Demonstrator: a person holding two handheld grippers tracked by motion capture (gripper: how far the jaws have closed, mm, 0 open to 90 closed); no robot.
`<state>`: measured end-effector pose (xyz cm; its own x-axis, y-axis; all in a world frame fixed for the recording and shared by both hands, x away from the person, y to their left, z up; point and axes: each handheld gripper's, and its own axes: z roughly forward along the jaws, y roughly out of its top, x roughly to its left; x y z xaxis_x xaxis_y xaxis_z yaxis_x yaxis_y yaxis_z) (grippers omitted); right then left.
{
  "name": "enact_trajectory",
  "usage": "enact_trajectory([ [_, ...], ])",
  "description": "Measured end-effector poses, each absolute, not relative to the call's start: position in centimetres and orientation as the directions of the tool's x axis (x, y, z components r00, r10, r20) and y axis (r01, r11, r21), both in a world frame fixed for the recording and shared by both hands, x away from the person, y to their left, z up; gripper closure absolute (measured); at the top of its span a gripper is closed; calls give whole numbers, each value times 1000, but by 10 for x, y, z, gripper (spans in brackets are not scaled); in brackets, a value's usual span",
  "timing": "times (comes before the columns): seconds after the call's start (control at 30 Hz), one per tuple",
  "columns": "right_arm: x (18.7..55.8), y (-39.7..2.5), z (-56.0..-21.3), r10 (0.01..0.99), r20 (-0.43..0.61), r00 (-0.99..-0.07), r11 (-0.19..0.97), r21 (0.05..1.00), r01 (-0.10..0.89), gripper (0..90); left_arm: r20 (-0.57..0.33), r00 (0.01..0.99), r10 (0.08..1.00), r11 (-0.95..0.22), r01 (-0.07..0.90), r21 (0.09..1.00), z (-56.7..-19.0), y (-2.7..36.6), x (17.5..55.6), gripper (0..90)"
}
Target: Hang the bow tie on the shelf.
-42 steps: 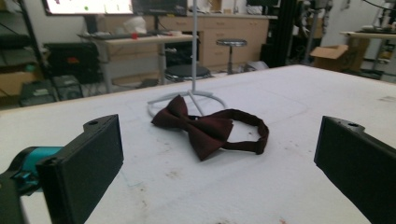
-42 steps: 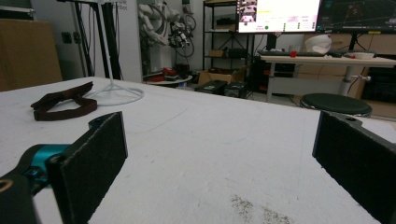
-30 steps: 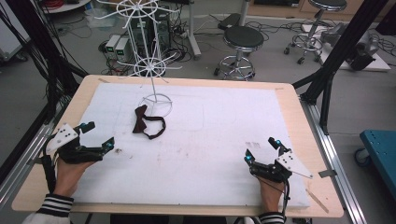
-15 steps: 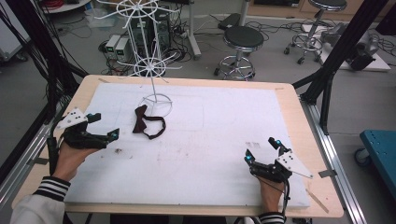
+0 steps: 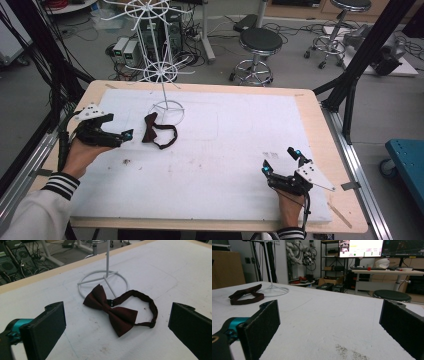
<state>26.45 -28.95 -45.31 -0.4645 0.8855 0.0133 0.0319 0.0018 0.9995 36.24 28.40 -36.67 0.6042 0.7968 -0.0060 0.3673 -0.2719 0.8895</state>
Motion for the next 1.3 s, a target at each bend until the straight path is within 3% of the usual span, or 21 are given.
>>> enact_trajectory([
  [1.3, 264, -290, -453, 886, 22, -463, -4, 999, 40, 25, 76, 584, 808, -436, 507, 743, -365, 223, 424, 27],
])
